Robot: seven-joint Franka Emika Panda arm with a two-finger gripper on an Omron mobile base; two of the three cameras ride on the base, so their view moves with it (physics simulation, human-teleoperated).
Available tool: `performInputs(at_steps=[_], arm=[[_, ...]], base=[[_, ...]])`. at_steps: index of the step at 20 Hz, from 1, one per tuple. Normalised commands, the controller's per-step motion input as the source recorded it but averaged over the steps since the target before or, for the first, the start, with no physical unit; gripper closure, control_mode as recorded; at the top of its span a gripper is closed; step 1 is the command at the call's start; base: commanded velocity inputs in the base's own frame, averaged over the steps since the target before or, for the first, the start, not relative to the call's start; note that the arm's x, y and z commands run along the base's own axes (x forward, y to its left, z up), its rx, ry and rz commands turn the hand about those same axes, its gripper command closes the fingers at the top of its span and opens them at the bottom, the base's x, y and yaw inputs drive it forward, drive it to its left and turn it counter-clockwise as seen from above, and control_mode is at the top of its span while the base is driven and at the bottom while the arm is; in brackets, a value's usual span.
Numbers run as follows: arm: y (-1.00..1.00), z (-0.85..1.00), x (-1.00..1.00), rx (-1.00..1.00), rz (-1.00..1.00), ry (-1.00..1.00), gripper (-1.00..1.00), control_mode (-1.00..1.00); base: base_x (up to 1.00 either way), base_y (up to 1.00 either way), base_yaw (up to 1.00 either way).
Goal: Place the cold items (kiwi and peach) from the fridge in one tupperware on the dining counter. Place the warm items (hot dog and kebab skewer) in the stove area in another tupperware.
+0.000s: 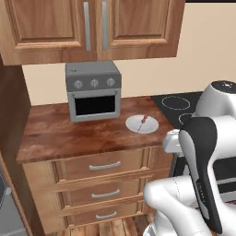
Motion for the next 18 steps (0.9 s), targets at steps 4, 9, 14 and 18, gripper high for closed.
performInputs(at_steps=[4, 9, 14, 18], arm=[[0.0, 0.0, 0.0, 0.0, 0.0, 0.0, -1.0, 1.0], [0.0, 0.0, 0.0, 0.0, 0.0, 0.0, -1.0, 1.0], [0.0, 0.0, 0.0, 0.0, 0.0, 0.0, -1.0, 1.0], [0.0, 0.0, 0.0, 0.0, 0.0, 0.0, -1.0, 1.0]], base=[[0.09, 0.0, -0.43], [0.0, 0.0, 0.0], [0.12, 0.0, 0.0], [0.44, 0.0, 0.0]])
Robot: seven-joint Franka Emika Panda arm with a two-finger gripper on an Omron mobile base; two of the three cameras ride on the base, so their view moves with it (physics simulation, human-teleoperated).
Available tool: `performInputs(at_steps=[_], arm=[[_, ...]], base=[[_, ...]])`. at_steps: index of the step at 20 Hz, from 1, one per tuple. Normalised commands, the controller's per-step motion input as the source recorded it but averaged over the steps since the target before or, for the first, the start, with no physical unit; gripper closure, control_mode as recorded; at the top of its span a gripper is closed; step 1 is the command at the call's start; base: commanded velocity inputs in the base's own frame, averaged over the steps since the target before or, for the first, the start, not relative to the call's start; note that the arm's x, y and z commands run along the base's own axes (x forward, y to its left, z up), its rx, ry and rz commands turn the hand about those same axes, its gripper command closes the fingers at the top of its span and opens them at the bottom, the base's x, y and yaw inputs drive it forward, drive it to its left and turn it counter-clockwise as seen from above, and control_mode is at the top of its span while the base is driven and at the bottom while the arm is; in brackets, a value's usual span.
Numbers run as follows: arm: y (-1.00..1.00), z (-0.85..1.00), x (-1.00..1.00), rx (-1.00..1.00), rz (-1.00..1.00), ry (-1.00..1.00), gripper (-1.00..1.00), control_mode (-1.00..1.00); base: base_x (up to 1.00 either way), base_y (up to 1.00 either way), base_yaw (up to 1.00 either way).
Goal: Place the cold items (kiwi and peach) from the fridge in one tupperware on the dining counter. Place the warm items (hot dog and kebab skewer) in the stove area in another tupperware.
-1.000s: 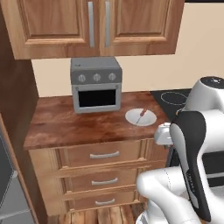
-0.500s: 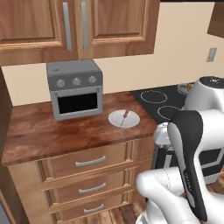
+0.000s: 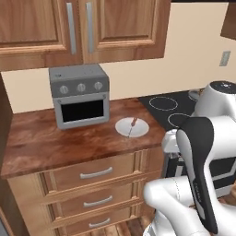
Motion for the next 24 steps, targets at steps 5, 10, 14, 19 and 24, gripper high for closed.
performInputs(at_steps=[5, 10, 14, 19, 24], arm=[[0.0, 0.0, 0.0, 0.0, 0.0, 0.0, -1.0, 1.0], [0.0, 0.0, 0.0, 0.0, 0.0, 0.0, -1.0, 1.0], [0.0, 0.0, 0.0, 0.0, 0.0, 0.0, -1.0, 1.0], [0.0, 0.0, 0.0, 0.0, 0.0, 0.0, -1.0, 1.0], [0.0, 0.0, 0.45, 0.0, 0.0, 0.0, -1.0, -1.0]], base=[[0.55, 0.0, 0.0], [0.53, 0.0, 0.0], [0.34, 0.0, 0.0], [0.23, 0.0, 0.0], [0.0, 0.0, 0.0]])
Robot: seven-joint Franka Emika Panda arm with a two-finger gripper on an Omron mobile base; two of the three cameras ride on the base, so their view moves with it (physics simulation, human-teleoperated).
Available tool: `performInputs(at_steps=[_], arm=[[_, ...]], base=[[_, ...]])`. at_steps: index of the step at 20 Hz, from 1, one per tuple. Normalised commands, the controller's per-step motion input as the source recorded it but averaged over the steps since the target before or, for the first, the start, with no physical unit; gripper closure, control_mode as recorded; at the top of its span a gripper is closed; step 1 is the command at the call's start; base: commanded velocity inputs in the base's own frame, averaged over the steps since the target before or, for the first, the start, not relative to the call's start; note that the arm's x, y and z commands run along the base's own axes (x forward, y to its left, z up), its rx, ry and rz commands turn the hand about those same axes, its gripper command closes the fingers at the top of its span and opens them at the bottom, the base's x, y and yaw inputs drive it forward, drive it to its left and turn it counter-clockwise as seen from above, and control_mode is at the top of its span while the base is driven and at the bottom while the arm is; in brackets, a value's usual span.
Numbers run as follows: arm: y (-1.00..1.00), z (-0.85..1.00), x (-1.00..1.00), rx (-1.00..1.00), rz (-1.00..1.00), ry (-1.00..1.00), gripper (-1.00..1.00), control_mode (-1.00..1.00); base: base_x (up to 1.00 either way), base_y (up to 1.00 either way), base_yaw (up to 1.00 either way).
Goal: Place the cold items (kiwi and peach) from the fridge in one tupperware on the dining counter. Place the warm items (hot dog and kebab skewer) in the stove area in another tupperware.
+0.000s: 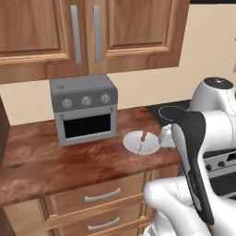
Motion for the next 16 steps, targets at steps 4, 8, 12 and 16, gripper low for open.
performInputs(at_steps=[4, 8, 12, 16], arm=[[0.0, -0.03, 0.58, 0.0, 0.0, 0.0, -1.0, -1.0], [-0.08, -0.25, 0.61, 0.0, 0.0, -0.03, -1.0, -1.0], [-0.39, -0.69, 0.58, 0.03, 0.0, -0.17, -1.0, -1.0], [-0.19, -0.78, 0.86, 0.01, -0.02, -0.13, -1.0, -1.0]], base=[[0.0, 0.0, 0.0], [0.0, 0.0, 0.0], [0.0, 0.0, 0.0], [0.0, 0.0, 0.0]])
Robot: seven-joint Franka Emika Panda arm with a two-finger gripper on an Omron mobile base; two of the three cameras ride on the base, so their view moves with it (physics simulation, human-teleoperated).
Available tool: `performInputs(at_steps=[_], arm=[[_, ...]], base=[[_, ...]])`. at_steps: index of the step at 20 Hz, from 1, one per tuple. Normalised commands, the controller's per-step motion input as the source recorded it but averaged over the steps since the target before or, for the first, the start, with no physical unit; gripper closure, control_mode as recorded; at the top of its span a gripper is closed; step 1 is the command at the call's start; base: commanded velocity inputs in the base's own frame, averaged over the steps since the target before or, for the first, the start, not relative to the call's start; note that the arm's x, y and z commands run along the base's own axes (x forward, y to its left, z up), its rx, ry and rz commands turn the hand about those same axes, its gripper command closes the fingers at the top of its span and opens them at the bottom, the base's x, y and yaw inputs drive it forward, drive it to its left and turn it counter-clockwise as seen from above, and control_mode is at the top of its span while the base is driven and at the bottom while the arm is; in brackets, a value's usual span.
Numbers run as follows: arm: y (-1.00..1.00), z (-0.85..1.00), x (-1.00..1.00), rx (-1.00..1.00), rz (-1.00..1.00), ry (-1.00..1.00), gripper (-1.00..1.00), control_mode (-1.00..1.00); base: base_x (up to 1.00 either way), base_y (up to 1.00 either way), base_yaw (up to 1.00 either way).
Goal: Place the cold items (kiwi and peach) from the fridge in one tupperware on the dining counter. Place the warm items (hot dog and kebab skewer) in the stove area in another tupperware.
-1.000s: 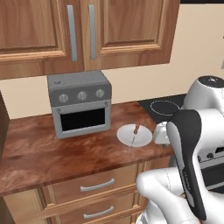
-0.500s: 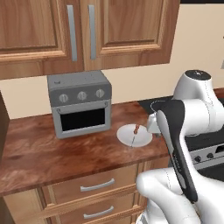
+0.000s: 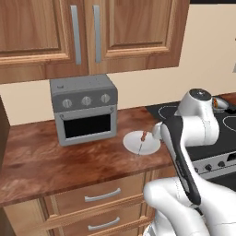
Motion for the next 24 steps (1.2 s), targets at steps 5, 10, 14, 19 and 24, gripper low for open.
performInputs(at_steps=[5, 10, 14, 19, 24], arm=[[-0.04, -0.52, 0.94, 0.01, -0.05, -0.02, -1.0, -1.0], [0.0, -0.01, 0.81, 0.0, 0.0, 0.08, -1.0, -1.0], [0.0, -0.02, 0.72, 0.0, -0.18, 0.12, -1.0, -1.0], [0.0, -0.1, 0.67, 0.02, -0.16, 0.12, -1.0, -1.0], [-0.02, -0.32, 0.41, 0.1, -0.14, 0.09, -1.0, -1.0]], base=[[0.0, 0.0, 0.0], [0.0, 0.0, 0.0], [0.0, 0.0, 0.0], [0.0, 0.0, 0.0], [0.0, 0.0, 0.0]])
